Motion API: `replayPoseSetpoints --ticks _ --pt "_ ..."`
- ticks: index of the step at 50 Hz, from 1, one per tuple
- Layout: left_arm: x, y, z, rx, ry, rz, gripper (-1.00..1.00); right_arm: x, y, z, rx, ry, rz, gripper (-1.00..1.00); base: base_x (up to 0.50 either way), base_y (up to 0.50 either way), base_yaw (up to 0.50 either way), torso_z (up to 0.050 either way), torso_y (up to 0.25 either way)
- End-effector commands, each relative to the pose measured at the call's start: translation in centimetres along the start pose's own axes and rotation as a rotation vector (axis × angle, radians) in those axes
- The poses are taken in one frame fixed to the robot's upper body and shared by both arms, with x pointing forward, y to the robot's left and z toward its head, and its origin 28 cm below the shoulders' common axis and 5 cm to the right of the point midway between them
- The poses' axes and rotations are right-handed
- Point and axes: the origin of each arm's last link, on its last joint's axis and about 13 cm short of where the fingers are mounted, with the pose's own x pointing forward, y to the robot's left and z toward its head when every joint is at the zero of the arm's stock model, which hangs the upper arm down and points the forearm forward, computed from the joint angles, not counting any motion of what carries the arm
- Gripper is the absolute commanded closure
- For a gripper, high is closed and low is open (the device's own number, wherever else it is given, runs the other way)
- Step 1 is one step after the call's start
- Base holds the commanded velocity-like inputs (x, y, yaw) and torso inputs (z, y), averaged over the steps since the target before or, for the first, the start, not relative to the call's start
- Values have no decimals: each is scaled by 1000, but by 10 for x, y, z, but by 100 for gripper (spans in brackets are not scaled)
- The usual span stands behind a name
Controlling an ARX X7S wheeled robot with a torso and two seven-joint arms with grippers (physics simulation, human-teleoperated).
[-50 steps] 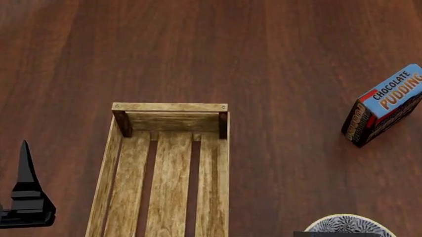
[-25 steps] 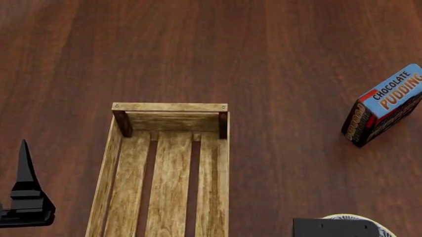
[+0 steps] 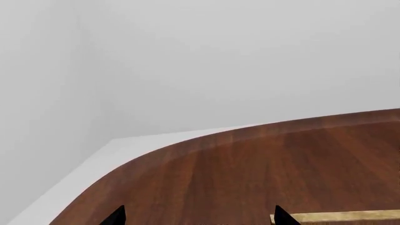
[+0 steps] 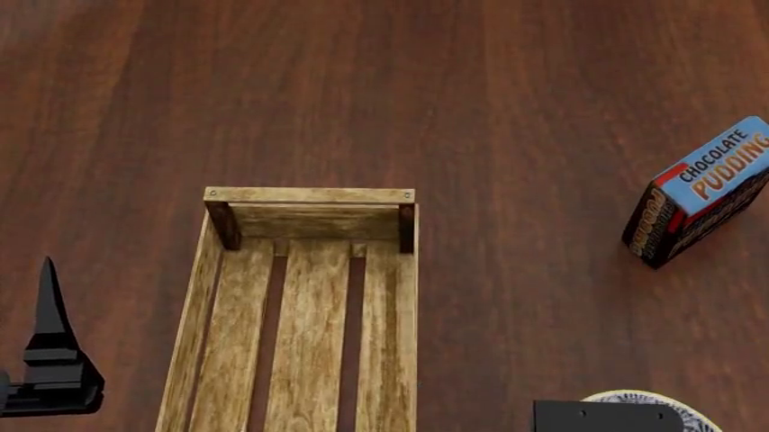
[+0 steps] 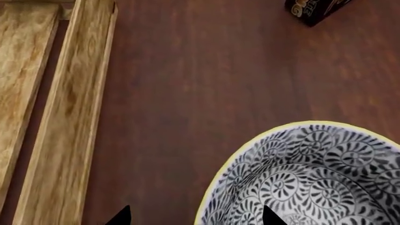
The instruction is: Stack the left bowl on the right bowl and place them in the tray.
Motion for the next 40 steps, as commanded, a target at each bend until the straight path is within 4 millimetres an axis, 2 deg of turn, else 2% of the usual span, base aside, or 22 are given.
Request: replayPoseSetpoints --ticks 1,40 --pt "0 0 0 -1 -1 0 -100 5 -1 -5 7 18 -1 -100 0 0 0 0 0" --pt "-1 0 0 5 2 -2 -100 20 -2 -20 27 81 6 -100 0 0 0 0 0"
